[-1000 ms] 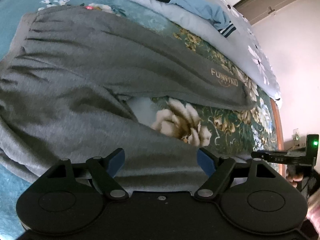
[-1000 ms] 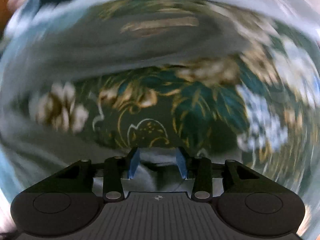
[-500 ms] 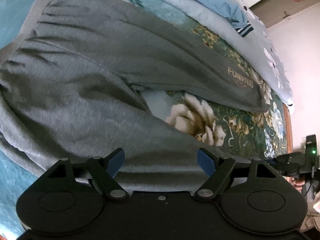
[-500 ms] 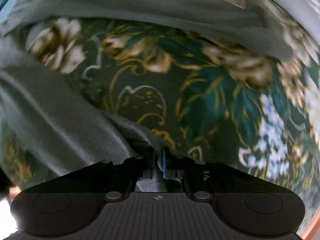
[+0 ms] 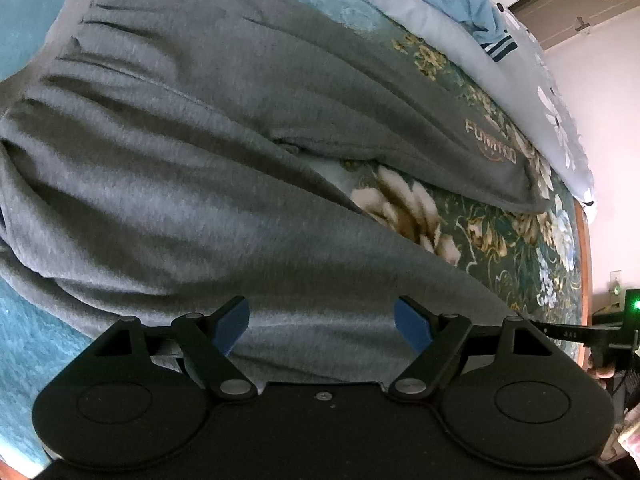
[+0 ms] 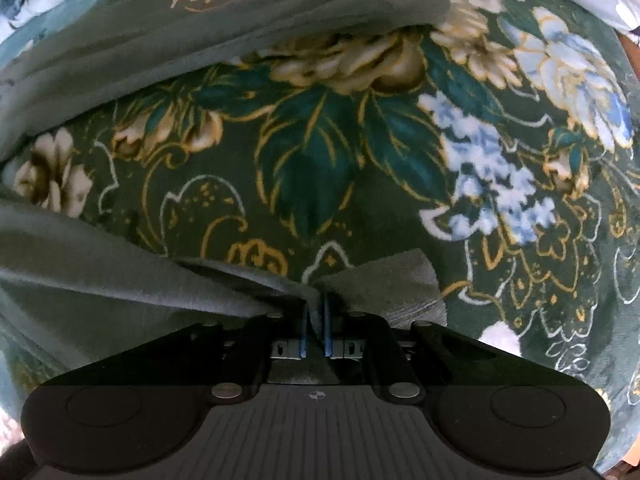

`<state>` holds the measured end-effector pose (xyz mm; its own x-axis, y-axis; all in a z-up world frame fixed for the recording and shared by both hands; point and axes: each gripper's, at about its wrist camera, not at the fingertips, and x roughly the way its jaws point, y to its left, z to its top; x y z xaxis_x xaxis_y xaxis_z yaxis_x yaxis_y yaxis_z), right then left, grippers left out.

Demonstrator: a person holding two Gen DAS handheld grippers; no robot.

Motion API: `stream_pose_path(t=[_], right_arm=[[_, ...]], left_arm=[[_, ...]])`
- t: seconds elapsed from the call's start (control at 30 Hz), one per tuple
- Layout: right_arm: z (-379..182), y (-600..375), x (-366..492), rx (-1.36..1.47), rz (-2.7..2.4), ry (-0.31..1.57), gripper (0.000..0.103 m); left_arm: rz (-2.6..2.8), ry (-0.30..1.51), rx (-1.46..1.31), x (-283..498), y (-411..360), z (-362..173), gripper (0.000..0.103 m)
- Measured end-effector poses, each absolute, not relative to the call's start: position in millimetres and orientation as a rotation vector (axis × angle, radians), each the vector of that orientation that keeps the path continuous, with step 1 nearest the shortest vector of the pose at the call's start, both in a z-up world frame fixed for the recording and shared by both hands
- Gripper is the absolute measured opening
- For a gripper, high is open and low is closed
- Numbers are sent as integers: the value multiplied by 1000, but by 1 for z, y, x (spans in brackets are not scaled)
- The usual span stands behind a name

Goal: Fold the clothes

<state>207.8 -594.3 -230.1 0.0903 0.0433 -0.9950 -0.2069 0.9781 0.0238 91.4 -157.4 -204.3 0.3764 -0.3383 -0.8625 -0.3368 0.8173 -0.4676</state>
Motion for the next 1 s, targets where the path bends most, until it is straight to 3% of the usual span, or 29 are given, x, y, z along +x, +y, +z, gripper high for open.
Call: stream_pose_path(t=[0.17,0.3,0.4,0.6,0.83,1.0], right_arm=[[-193,-585,198,-137,205,1354,33],[-175,-572,174,-66,278,1326,35],[-187,-556,148,10,363,1409,36],[-229,-548,112,456,223,1533,35],[-238,-552,104,859,-39,1446,35],[-250,-541,116,966,-155,1477,35]], left_arm=[[7,1209,-661,84,-148,-200,79],[22,1231,-671,74,-142,-202,79],[33,1247,-678,66,-138,-204,79],[60,1283,-688,54,-130,-209,79],[116,1299,-794,54,-120,-218,76],[183,1304,-982,55,-107,-237,75]])
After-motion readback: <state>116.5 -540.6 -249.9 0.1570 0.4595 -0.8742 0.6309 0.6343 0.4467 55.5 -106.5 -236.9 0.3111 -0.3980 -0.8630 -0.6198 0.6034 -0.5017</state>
